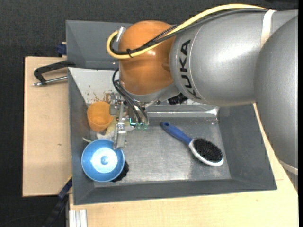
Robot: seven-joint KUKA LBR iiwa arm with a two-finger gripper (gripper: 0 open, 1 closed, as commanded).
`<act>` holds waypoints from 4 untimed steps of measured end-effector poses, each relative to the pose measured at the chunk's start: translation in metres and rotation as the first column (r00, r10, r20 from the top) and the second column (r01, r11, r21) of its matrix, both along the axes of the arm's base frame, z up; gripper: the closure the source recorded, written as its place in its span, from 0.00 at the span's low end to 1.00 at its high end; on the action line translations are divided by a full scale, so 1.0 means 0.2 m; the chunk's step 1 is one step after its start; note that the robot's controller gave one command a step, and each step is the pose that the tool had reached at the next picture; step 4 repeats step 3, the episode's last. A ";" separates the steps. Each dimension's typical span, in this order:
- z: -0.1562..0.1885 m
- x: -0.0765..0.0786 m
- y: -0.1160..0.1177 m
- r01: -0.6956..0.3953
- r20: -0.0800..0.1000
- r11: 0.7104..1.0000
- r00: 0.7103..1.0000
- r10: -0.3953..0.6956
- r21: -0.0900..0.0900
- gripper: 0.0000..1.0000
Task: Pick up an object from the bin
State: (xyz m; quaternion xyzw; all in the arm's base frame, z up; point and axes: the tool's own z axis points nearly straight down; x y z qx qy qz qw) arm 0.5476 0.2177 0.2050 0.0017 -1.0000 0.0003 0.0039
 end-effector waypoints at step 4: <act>0.52 -0.05 0.03 -0.449 0.026 0.894 0.893 0.449 0.000 1.00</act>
Offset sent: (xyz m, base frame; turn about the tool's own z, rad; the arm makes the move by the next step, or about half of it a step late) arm -0.0396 0.0104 -0.0982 -0.4811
